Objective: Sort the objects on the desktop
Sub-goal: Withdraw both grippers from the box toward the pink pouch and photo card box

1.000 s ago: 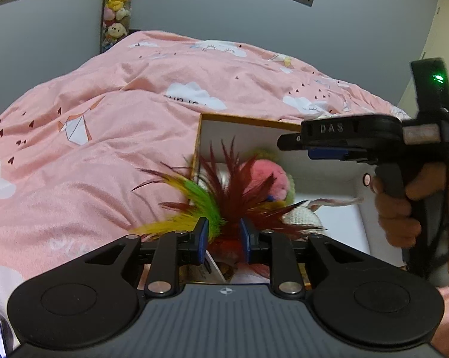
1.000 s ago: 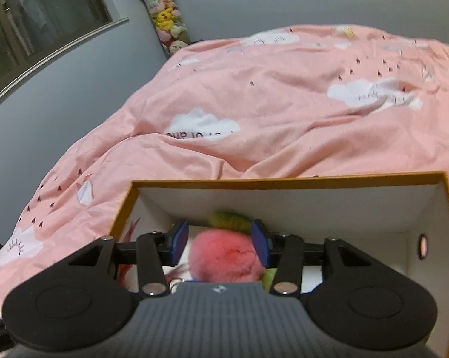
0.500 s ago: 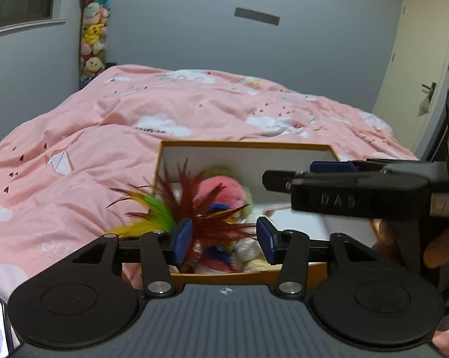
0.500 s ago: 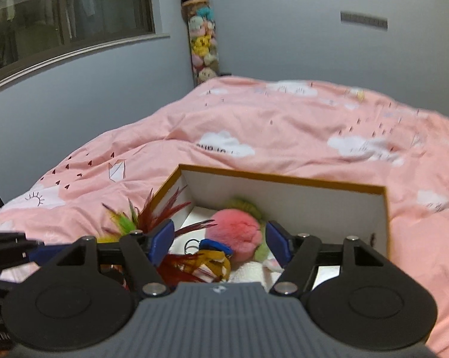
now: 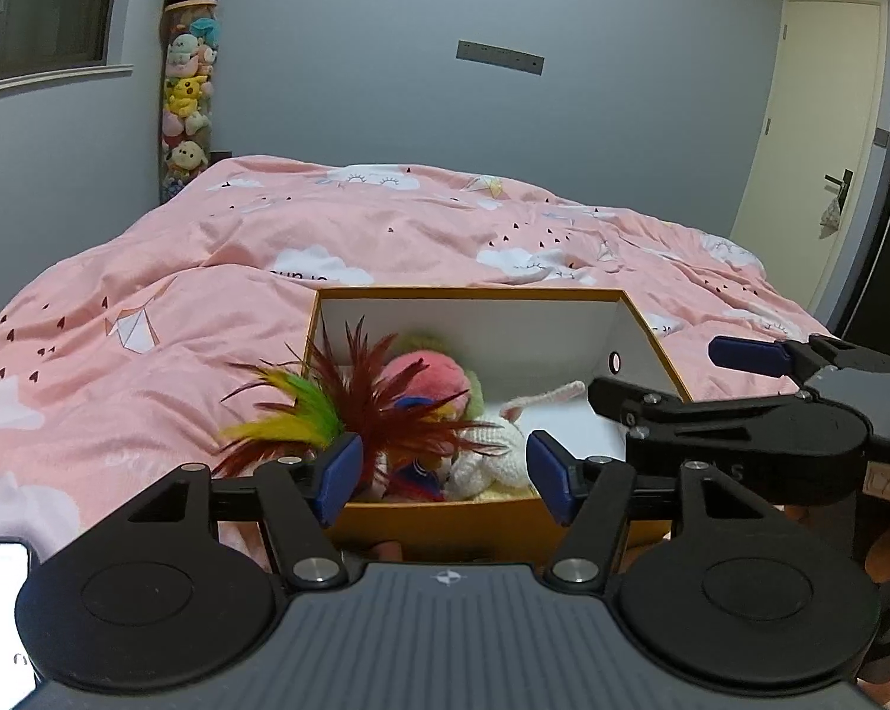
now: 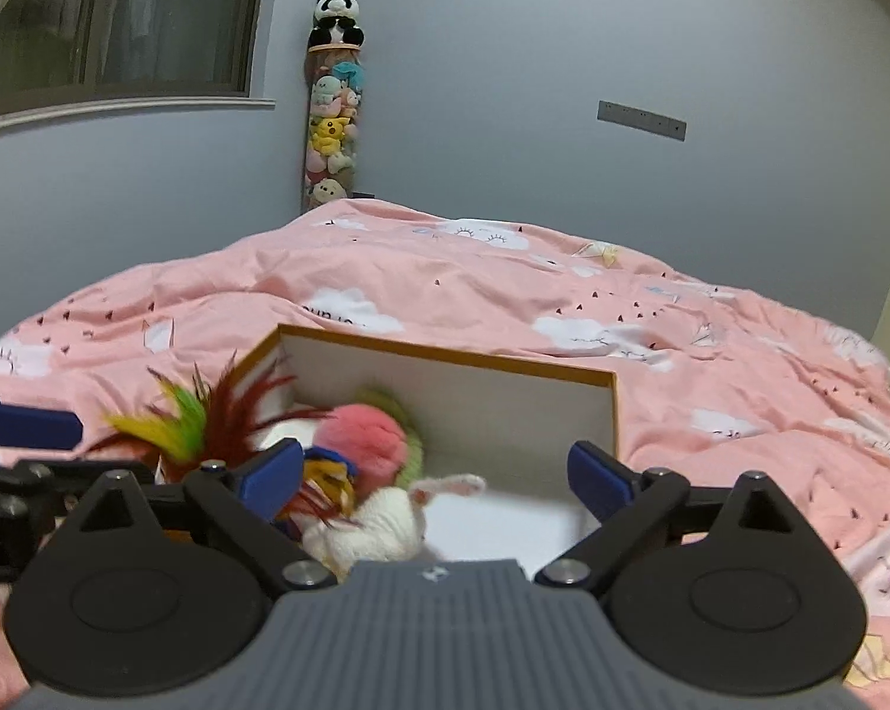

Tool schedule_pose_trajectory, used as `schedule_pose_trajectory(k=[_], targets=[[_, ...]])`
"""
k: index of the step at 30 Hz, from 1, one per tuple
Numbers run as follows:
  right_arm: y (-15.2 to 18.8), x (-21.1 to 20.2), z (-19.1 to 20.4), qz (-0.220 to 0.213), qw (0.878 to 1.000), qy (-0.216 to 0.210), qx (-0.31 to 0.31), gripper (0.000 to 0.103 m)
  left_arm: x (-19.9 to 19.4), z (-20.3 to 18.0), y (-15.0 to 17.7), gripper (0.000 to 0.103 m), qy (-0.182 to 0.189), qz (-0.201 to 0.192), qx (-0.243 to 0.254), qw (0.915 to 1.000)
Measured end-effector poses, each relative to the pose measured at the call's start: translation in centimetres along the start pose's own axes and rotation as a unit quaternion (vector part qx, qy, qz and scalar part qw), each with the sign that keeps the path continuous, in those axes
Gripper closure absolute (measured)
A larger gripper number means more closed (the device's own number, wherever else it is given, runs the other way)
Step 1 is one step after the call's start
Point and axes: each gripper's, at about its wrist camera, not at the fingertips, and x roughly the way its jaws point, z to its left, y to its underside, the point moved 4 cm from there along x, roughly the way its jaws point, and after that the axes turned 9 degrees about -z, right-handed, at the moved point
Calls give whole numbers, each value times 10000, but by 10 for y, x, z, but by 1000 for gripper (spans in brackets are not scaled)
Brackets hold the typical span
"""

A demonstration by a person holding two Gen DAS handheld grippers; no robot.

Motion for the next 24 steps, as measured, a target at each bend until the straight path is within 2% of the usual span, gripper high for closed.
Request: schedule_pose_trajectory(k=[6,13,20,24], targets=[[9,-17,6,19,9999,-153,22,7,-8,-6,8,31,34,46,217,9997],[20,-28,14,158,9996,-243,-38,6,-15,-6,26,31,170,359,277,9988],[37,-30,20,673,9968,-420,13,6,-13,-2,43,31,45,786,352,9963],[49,-30,20,978,9939,-489,170,6,-10,-4,54,31,-1,1082,587,9924]])
